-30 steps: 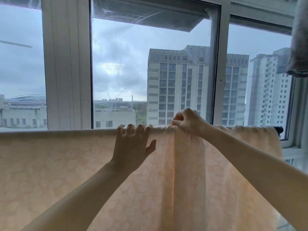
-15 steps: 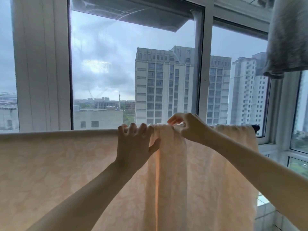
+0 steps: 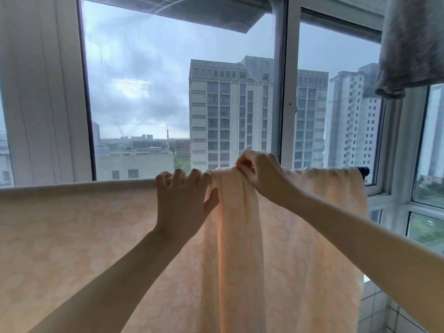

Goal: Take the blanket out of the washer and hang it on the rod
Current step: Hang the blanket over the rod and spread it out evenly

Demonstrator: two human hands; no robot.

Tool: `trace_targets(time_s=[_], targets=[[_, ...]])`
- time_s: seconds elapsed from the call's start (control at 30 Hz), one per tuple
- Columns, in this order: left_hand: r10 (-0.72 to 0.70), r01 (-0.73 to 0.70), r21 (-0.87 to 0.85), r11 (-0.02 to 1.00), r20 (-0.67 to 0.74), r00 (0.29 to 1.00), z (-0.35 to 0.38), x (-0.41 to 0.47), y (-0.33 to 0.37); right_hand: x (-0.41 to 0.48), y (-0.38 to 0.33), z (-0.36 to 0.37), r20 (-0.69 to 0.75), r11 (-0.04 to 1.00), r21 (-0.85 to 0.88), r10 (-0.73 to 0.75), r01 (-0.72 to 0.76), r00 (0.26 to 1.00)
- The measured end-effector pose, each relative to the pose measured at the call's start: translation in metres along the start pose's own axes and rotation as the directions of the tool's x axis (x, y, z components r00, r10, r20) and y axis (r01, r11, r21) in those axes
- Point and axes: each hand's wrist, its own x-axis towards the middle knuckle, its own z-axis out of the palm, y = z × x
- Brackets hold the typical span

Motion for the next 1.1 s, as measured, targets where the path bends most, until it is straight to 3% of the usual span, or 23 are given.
trace_targets(time_s=[0.2,0.37,0.6,0.9,1.1], targets=[[-0.049,0.048,0.021,0.999,0.02,0.999,-0.007,0.0,0.01,0.004,0.015,-0.01,-0.069,1.0,0.014,0.011,-0.01,0.998],[-0.217,0.219,-0.119,0.968,0.031,0.976,-0.017,0.015,0.037,0.009,0.045,-0.028,-0.093,1.0,-0.004,0.001,-0.002,0.996],[-0.219,0.223,-0.044,0.974,0.083,0.972,-0.018,0.018,0.057,0.021,0.114,-0.071,-0.113,0.993,-0.062,0.098,-0.105,0.989],[-0.216,0.214,0.03,0.976,0.168,0.962,-0.021,0.017,0.058,-0.011,0.132,-0.075,0.109,0.999,0.047,0.012,-0.017,0.994],[-0.209,0.206,0.04,0.978,0.144,0.967,-0.022,0.016,0.059,-0.012,0.094,-0.059,0.246,0.97,0.193,-0.196,0.15,0.949]])
